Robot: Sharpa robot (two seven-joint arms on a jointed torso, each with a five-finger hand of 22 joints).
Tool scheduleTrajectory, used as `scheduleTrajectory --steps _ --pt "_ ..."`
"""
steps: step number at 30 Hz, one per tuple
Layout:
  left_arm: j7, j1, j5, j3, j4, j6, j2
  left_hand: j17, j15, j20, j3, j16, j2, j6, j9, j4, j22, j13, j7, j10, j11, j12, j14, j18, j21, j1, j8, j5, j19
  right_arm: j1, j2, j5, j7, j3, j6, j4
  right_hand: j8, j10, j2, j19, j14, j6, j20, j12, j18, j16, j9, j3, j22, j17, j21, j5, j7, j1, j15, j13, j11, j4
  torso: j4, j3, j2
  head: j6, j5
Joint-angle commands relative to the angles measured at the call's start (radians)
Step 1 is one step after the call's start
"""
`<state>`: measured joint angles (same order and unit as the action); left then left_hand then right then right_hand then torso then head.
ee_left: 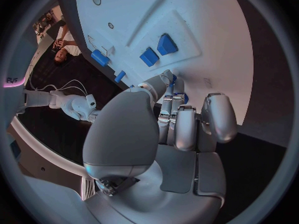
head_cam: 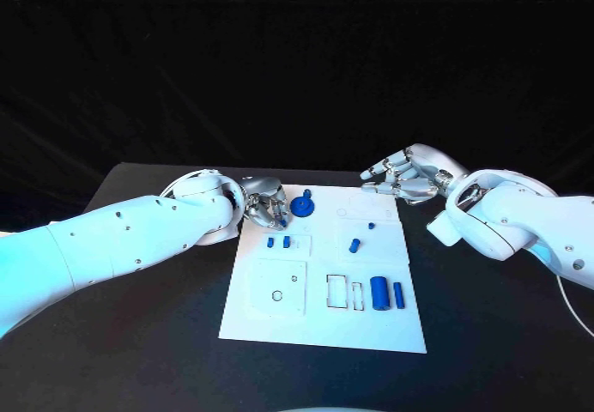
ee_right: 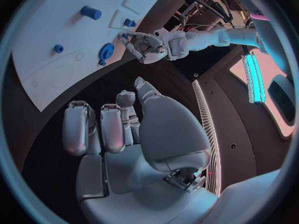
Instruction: Assemble the parts on the task board
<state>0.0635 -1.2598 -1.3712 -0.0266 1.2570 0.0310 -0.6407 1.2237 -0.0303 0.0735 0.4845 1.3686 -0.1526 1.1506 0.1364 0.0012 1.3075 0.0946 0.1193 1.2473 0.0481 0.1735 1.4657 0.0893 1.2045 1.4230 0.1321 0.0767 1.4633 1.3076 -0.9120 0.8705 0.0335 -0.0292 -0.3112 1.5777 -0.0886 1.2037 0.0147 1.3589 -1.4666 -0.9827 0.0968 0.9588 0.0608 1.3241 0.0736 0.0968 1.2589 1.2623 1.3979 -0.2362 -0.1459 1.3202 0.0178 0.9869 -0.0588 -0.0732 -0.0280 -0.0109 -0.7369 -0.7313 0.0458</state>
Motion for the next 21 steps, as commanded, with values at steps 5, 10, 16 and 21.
scheduleTrajectory --steps 5,10,16,21 --pt "0.01 0.0 -0.014 -0.001 -0.003 -0.035 0.006 -0.001 0.002 -0.001 0.006 0.001 0.0 0.007 0.001 0.0 0.039 0.001 0.002 0.007 0.003 -0.005 0.033 -0.014 0.003 -0.01 -0.004 -0.005 0.017 -0.001 0.0 0.004 0.002 0.0 0.017 0.003 -0.004 0.001 -0.008 -0.005 -0.038 0.0 -0.002 0.003 0.013 -0.005 -0.001 0.002 -0.002 -0.002 -0.006 -0.007 -0.003 0.002 -0.003 -0.001 -0.001 -0.003 -0.0002 -0.0006 0.0 -0.001 0.0" --pt "0.009 0.0 -0.017 -0.001 -0.006 -0.038 0.007 -0.004 0.001 -0.001 0.004 -0.001 -0.002 0.009 0.002 0.0 0.038 0.002 0.001 0.009 0.002 -0.006 0.032 -0.014 0.001 -0.013 -0.004 -0.008 0.016 -0.001 -0.001 0.003 0.002 0.0 0.018 0.004 -0.004 0.0 -0.007 -0.005 -0.038 0.0 -0.002 0.002 0.013 -0.005 -0.001 0.002 -0.002 -0.001 -0.006 -0.007 -0.003 0.003 -0.003 -0.002 -0.001 -0.003 -0.0001 -0.0013 0.0 -0.001 0.0" --pt "0.011 0.0 -0.017 -0.001 -0.009 -0.041 0.008 -0.004 0.001 -0.001 0.004 -0.001 -0.003 0.009 0.001 0.0 0.038 0.003 0.0 0.01 0.001 -0.007 0.032 -0.014 0.001 -0.015 -0.005 -0.008 0.016 -0.001 -0.001 0.003 0.001 0.0 0.019 0.004 -0.004 0.0 -0.007 -0.005 -0.038 0.0 -0.002 0.002 0.013 -0.005 -0.001 0.002 -0.002 -0.001 -0.006 -0.007 -0.003 0.003 -0.003 -0.002 -0.001 -0.003 -0.0013 -0.0018 0.0 -0.002 0.001" --pt "0.01 0.0 -0.017 -0.001 -0.009 -0.048 0.009 -0.01 0.004 0.0 0.001 -0.004 -0.011 -0.009 -0.004 -0.002 0.037 0.003 0.007 0.002 0.006 -0.018 0.03 -0.013 -0.004 -0.023 -0.019 -0.009 0.013 -0.001 -0.002 0.003 0.002 0.0 0.017 0.005 -0.004 0.0 -0.007 -0.005 -0.038 0.0 -0.002 0.002 0.013 -0.005 -0.001 0.002 -0.002 -0.001 -0.006 -0.007 -0.003 0.003 -0.003 -0.002 -0.001 -0.003 -0.0013 -0.002 0.0 -0.002 0.001"
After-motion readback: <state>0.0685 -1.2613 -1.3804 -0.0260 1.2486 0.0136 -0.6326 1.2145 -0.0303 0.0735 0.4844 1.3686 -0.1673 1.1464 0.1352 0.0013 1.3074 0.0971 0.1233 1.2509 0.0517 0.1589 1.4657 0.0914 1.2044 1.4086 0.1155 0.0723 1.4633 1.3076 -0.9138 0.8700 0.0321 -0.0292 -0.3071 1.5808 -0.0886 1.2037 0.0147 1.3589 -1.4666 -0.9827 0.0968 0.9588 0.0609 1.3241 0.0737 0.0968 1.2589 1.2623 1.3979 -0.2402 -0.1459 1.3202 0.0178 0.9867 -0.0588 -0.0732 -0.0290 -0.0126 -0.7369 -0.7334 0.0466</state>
